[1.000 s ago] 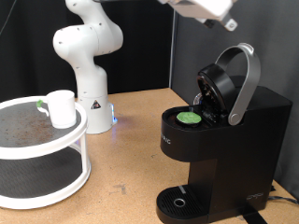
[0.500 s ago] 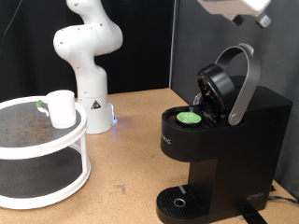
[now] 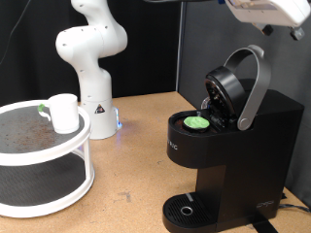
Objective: Make a cup of coffee with the keurig machine
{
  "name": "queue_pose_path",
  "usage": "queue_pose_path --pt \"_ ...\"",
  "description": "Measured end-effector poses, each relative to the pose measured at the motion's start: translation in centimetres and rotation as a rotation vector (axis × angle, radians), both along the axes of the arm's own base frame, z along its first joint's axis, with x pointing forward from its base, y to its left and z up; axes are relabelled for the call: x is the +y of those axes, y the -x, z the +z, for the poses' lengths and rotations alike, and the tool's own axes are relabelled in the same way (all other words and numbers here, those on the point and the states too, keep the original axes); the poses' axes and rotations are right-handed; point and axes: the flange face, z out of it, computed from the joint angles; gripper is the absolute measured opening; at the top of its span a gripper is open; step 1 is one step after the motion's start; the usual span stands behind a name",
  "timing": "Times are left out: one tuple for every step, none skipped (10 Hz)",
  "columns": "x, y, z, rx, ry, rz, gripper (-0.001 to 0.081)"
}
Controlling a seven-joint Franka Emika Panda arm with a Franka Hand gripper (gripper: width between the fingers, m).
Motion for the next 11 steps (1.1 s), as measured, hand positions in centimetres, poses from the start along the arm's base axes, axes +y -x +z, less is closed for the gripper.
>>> queue_pose_path --pt "0.5 -0.1 -0.5 -0.001 0.010 0.002 0.0807" --pt "0.8 -0.3 -0.9 -0.009 0.020 -0.003 0.0782" --pt "0.9 -0.4 -1.2 -0.015 0.029 -0.006 0.0782" --pt "0.8 -0.4 -1.5 -0.015 0.038 -0.001 0.0596" --pt "0.7 -0.3 -1.8 -0.014 0.045 0.004 0.0596" --pt "0.5 -0.3 -2.2 -0.011 0.056 0.012 0.0415" --pt "0.1 -0.3 -2.5 -0.013 0.070 0.023 0.0415" --pt "-0.5 -0.3 -2.9 -0.016 0.077 0.032 0.0234" --pt "-1.1 -0.3 -3.0 -0.018 0.079 0.041 0.0087" --pt "-1.9 -0.4 -3.1 -0.026 0.078 0.046 0.0087" --pt "-2.6 -0.4 -3.1 -0.036 0.073 0.051 0.0018"
